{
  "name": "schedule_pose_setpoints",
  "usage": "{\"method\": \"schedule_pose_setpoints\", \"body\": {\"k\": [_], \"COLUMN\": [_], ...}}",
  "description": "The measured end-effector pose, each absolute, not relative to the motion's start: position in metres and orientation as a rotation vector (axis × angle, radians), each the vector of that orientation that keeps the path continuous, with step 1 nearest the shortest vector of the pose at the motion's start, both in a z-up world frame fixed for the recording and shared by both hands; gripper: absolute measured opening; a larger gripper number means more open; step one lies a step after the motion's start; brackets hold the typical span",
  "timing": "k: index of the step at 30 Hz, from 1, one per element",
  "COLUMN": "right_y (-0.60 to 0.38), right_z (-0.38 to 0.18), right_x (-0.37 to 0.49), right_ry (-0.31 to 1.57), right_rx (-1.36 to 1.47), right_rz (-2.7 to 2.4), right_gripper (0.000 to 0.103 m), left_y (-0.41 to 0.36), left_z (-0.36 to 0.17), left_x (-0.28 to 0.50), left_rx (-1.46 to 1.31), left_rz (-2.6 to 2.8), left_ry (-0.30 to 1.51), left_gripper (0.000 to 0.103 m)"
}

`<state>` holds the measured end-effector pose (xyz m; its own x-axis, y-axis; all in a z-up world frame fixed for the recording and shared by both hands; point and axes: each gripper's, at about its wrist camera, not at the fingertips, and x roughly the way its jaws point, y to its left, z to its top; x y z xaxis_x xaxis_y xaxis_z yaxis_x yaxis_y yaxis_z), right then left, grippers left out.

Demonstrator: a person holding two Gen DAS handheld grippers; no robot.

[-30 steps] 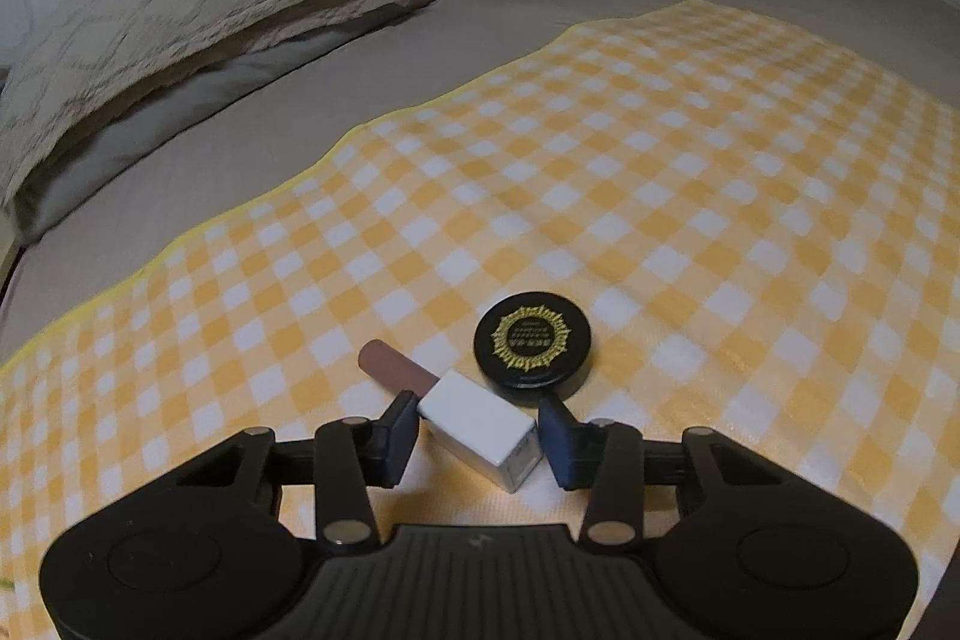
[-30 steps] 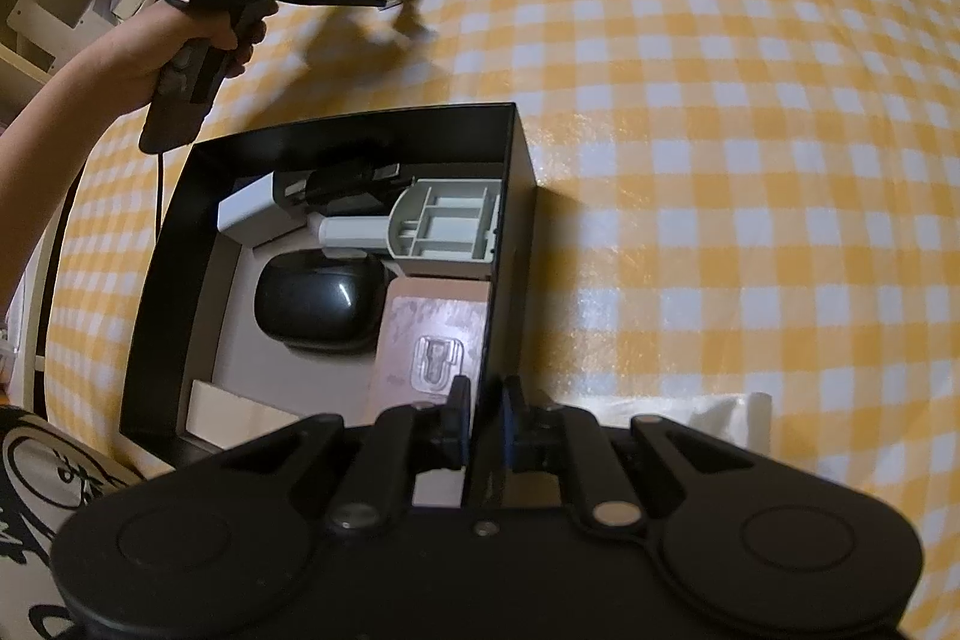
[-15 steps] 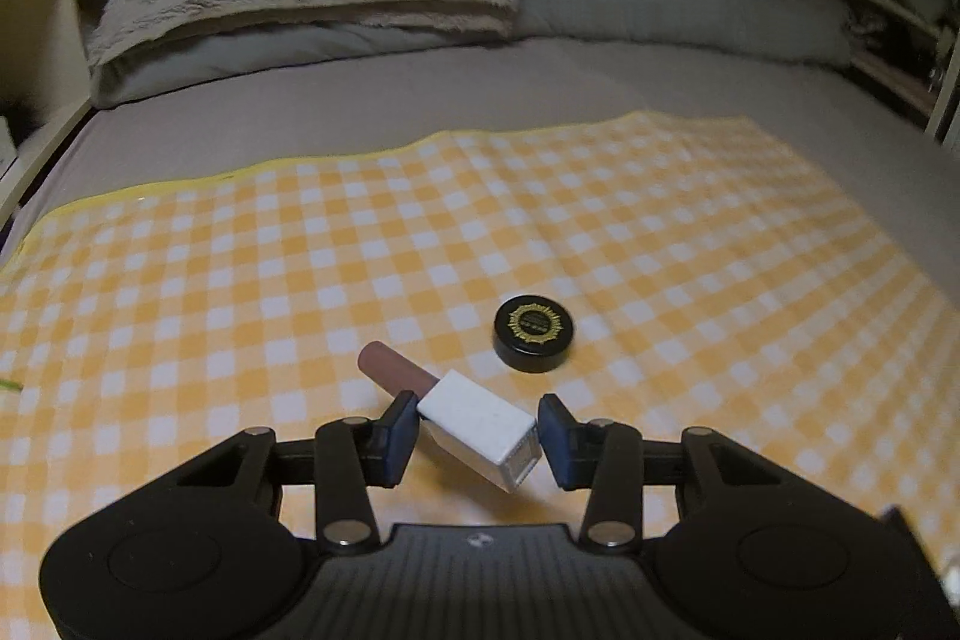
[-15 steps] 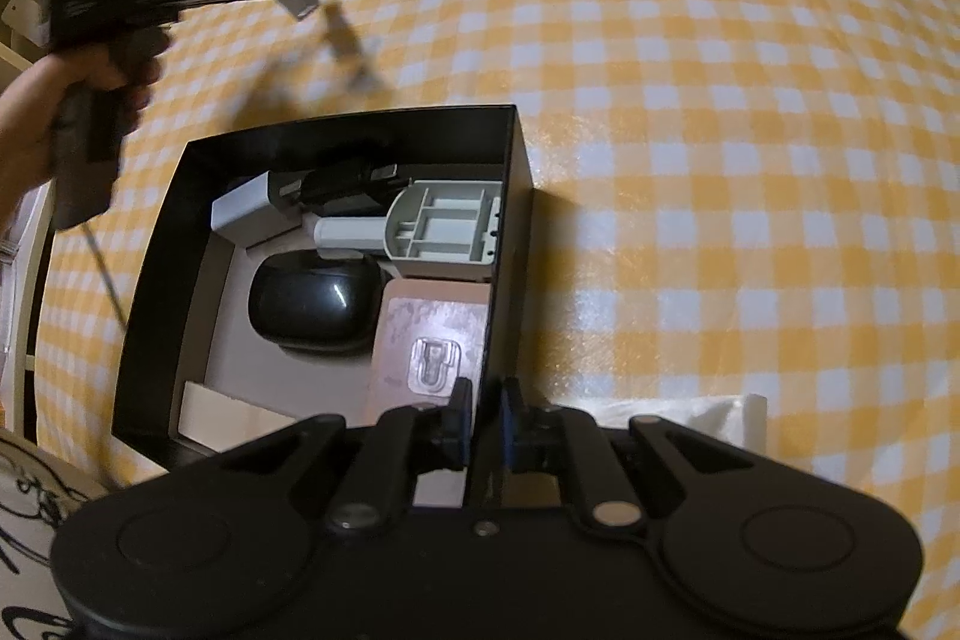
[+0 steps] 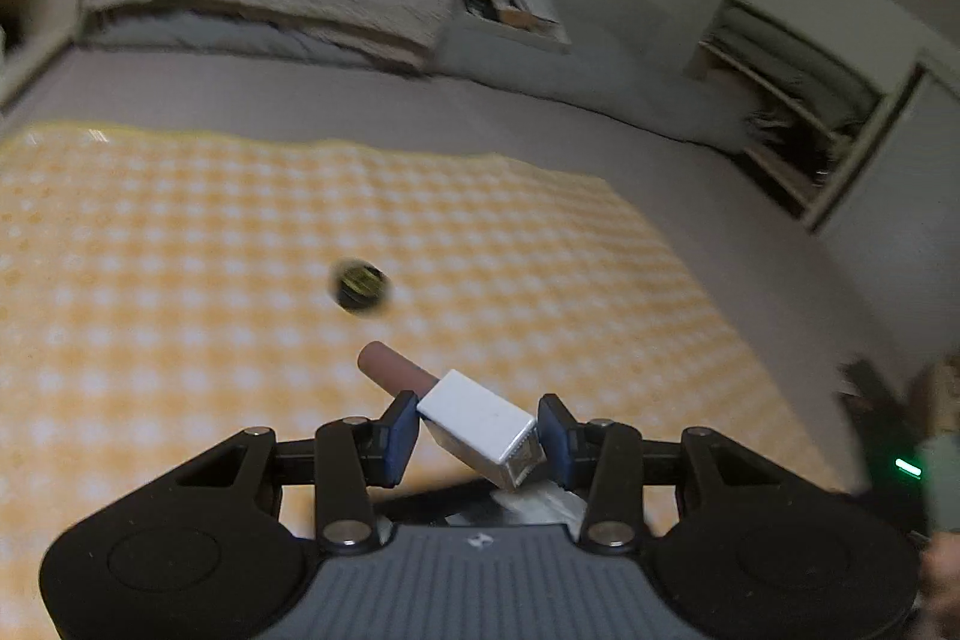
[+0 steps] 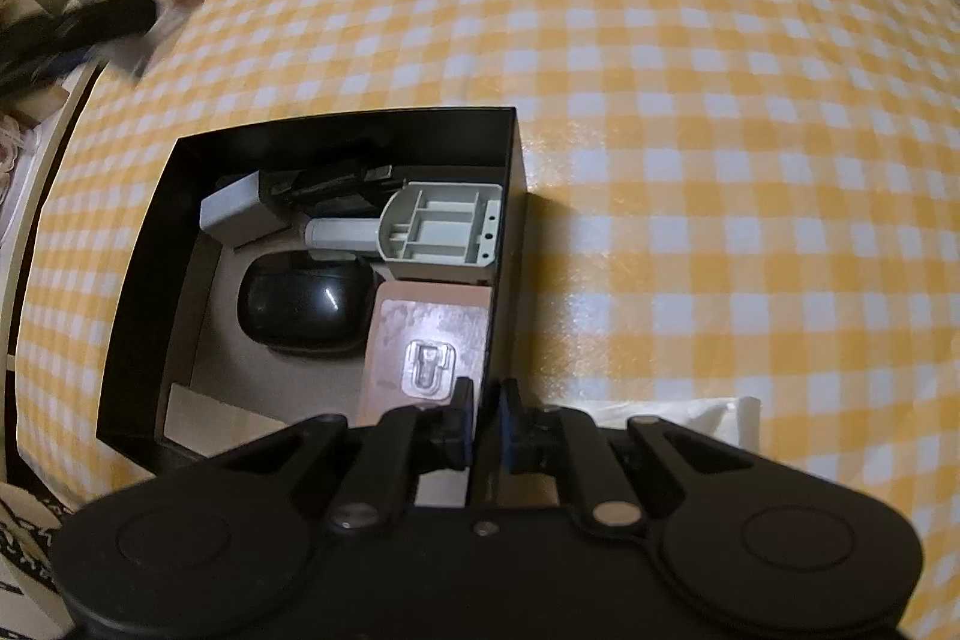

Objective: Organize rigid objects
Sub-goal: 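Carry the white-capped tube with the left tool into the box and release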

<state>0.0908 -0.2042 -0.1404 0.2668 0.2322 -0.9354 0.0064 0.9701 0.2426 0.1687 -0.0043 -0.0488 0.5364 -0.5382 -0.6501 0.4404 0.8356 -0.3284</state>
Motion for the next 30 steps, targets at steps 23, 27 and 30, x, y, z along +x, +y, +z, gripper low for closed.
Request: {"method": "schedule_pose_setpoints", "body": {"k": [23, 27, 30], "right_y": [-0.204, -0.203, -0.204], "right_z": [-0.14, -0.14, -0.14], "right_x": [0.089, 0.089, 0.089], "right_ry": [1.287, 1.287, 1.287], "right_rx": [0.192, 0.196, 0.195], "right_rz": [0.149, 0.15, 0.151], "right_gripper": [0.008, 0.008, 0.008], "left_y": [-0.037, -0.047, -0.053], "left_z": [-0.103, -0.102, -0.103], "left_x": [0.062, 0.066, 0.066], "left_rx": [-0.303, -0.292, -0.265], "left_rz": [-0.222, -0.247, -0.254], "left_ry": [1.046, 1.059, 1.083], "left_gripper": [0.045, 0.061, 0.076]}}
